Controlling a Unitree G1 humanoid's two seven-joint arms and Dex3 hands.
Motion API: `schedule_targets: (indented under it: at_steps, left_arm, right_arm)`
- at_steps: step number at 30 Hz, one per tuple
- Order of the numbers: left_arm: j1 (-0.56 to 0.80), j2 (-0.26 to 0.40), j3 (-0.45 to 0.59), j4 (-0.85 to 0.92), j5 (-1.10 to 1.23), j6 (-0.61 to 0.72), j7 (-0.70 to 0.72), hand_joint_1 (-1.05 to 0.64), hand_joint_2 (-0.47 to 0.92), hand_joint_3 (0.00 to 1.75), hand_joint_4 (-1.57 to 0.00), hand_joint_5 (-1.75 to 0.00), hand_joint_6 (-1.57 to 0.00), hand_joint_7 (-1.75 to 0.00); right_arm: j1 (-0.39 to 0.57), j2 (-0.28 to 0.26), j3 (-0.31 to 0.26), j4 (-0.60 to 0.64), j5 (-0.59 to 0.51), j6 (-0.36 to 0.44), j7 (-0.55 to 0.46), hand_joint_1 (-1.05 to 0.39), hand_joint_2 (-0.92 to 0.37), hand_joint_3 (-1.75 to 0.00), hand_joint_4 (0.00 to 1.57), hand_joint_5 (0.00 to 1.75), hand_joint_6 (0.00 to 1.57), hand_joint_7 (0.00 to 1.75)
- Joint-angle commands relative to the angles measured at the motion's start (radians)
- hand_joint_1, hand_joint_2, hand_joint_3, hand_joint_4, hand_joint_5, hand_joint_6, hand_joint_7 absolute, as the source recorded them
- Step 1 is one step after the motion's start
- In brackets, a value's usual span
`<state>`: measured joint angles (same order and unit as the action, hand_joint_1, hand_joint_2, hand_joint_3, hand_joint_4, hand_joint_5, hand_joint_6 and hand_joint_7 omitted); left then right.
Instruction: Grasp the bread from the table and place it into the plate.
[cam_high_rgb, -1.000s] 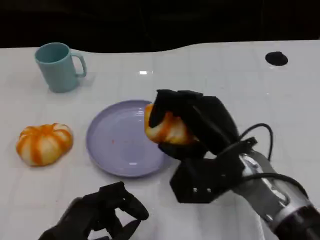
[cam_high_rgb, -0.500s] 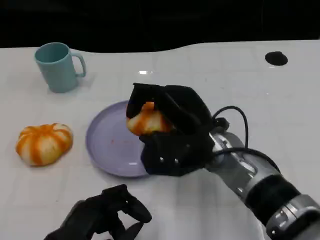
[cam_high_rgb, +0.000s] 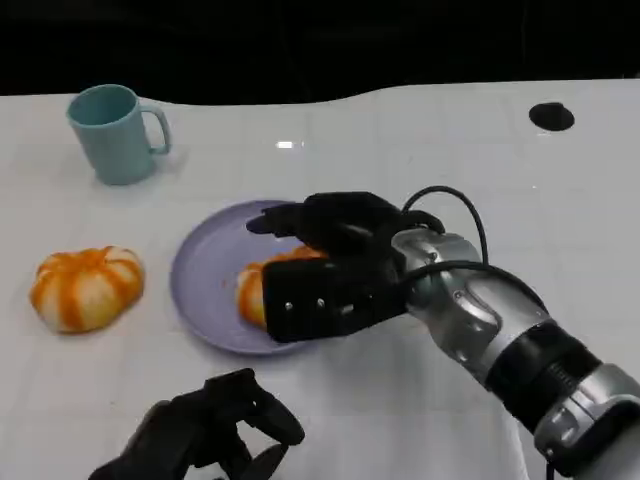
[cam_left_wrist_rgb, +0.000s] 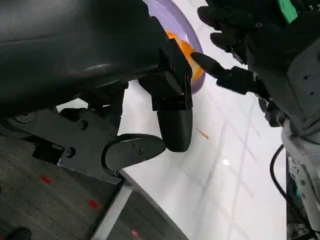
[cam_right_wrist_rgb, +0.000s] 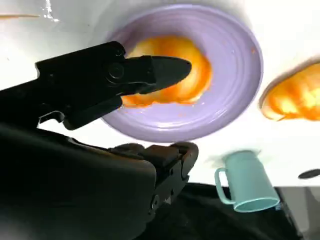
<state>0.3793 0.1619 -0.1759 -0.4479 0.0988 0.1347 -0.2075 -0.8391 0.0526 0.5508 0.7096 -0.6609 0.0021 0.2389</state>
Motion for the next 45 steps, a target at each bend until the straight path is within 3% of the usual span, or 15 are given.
schedule_targets:
  at_steps: [1,8,18,23,29,33,36,38,40,42,45]
  left_arm:
    - [0.003,0.007,0.006,-0.002,-0.006,-0.006,0.002,-0.25,0.8,0.65,-0.66,-1.75,-0.64,-1.27]
    - [-0.001,0.008,0.004,0.009,0.003,-0.016,0.007,-0.24,0.79,0.66,-0.66,-1.75,-0.64,-1.27]
    - [-0.002,0.011,0.011,0.006,-0.003,-0.001,0.001,-0.22,0.8,0.69,-0.68,-1.75,-0.62,-1.28]
    - [-0.003,0.013,0.014,0.02,-0.005,-0.022,0.0,-0.19,0.8,0.69,-0.66,-1.75,-0.62,-1.28]
    - [-0.007,0.018,0.015,0.027,0.0,-0.026,-0.001,-0.21,0.8,0.69,-0.66,-1.75,-0.62,-1.27]
    - [-0.01,0.02,0.016,0.035,-0.001,-0.035,-0.002,-0.23,0.8,0.67,-0.63,-1.75,-0.62,-1.25]
    - [-0.012,0.024,0.018,0.042,0.0,-0.041,-0.001,-0.24,0.81,0.65,-0.62,-1.75,-0.63,-1.24]
    - [-0.012,0.024,0.021,0.044,-0.003,-0.041,-0.002,-0.25,0.82,0.62,-0.61,-1.75,-0.63,-1.23]
    - [-0.013,0.025,0.022,0.043,-0.006,-0.039,-0.004,-0.25,0.83,0.6,-0.62,-1.75,-0.64,-1.22]
    - [-0.014,0.027,0.023,0.041,-0.006,-0.034,-0.005,-0.24,0.84,0.59,-0.62,-1.75,-0.64,-1.22]
    - [-0.018,0.031,0.025,0.046,-0.003,-0.04,-0.006,-0.24,0.85,0.58,-0.62,-1.75,-0.64,-1.21]
  right_arm:
    - [0.019,-0.041,0.009,-0.095,0.004,0.037,0.076,-0.82,-0.92,-0.42,0.02,0.14,0.17,0.0]
    - [0.107,-0.105,-0.007,-0.291,0.011,0.047,0.106,-0.82,-0.92,-0.44,0.12,0.21,0.2,0.02]
    - [0.348,-0.242,-0.115,-0.647,0.1,-0.032,0.086,-0.68,-0.92,-0.38,0.2,0.36,0.29,0.05]
    - [0.489,-0.289,-0.203,-0.72,0.217,-0.158,0.046,-0.6,-0.92,-0.27,0.21,0.55,0.38,0.07]
    - [0.619,-0.314,-0.286,-0.746,0.292,-0.306,-0.031,-0.54,-0.92,-0.23,0.36,0.68,0.52,0.13]
    - [0.697,-0.322,-0.342,-0.737,0.338,-0.406,-0.082,-0.4,-0.92,-0.14,0.51,1.09,0.7,0.33]
    - [0.75,-0.318,-0.378,-0.724,0.398,-0.467,-0.093,-0.26,-0.92,-0.11,0.61,1.22,0.7,0.66]
    - [0.781,-0.319,-0.4,-0.719,0.414,-0.499,-0.104,-0.21,-0.91,-0.13,0.65,1.29,0.71,0.78]
    - [0.807,-0.318,-0.419,-0.717,0.422,-0.522,-0.116,-0.16,-0.8,-0.36,0.7,1.34,0.72,0.91]
    - [0.844,-0.314,-0.442,-0.73,0.417,-0.518,-0.134,-0.11,-0.56,-0.9,0.76,1.48,0.78,1.05]
    - [0.888,-0.321,-0.465,-0.76,0.392,-0.506,-0.151,-0.05,-0.41,-1.22,0.83,1.69,0.83,1.22]
